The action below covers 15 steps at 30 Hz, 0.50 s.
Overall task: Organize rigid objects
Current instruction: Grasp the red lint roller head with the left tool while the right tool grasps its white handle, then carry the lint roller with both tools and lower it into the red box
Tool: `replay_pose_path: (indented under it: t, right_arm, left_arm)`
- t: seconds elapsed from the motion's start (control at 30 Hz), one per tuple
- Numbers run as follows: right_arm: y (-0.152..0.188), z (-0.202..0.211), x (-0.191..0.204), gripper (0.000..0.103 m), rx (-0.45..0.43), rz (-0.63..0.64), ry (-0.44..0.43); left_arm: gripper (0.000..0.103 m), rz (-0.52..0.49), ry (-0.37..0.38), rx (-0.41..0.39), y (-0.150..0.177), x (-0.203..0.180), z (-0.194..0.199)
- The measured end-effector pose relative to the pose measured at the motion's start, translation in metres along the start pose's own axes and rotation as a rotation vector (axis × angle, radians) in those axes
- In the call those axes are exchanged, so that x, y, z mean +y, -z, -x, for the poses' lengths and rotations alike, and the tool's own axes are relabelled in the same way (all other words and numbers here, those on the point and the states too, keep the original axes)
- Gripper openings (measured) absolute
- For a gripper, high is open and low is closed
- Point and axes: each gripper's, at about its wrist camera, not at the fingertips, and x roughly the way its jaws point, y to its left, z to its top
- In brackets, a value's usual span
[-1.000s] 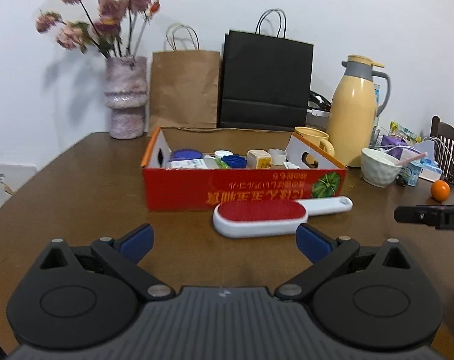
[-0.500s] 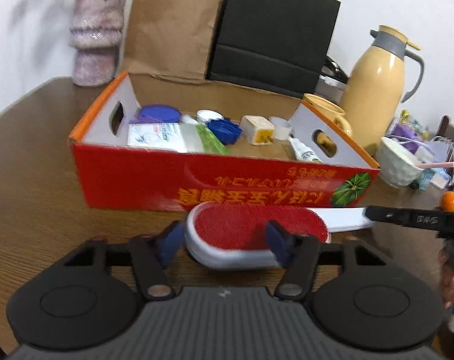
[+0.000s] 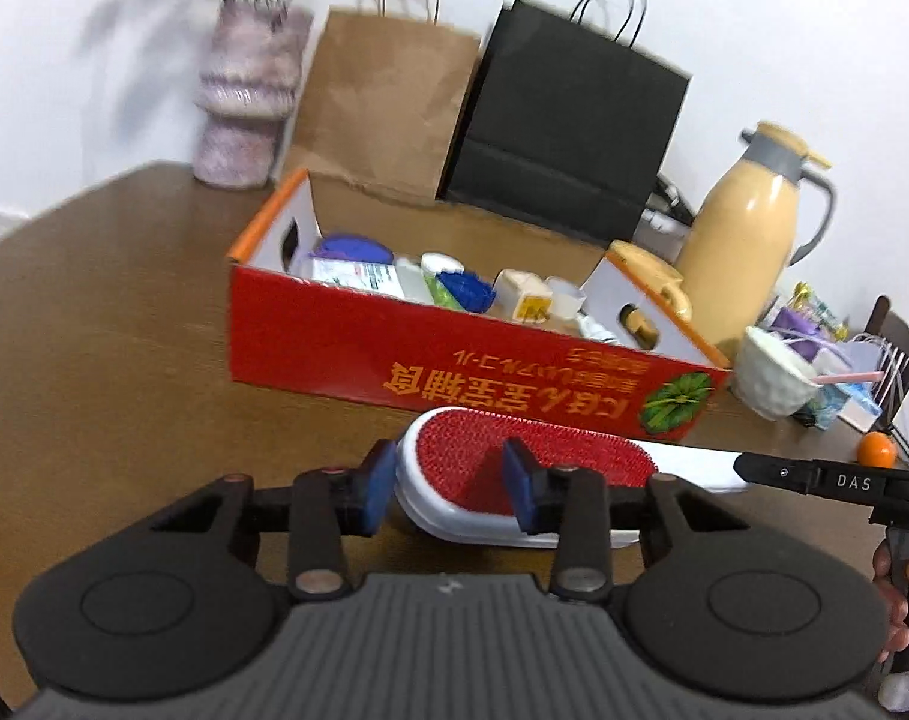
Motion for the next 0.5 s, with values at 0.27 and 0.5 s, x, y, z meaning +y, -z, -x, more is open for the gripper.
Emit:
replay_pose_path:
  t: [0.27, 0.5]
  right_arm:
    - [0.054, 0.094, 0.048, 0.013, -0.064, 0.0, -0.067]
    - [0.095, 0.152, 0.081, 0.013, -0.072, 0.014, -0.097]
  left_arm:
    - [0.039, 0.033, -0.029, -0.123, 0.042, 0.006, 0.128]
    - [0.038, 0.035, -0.05, -0.157, 0.066, 0.012, 0.201]
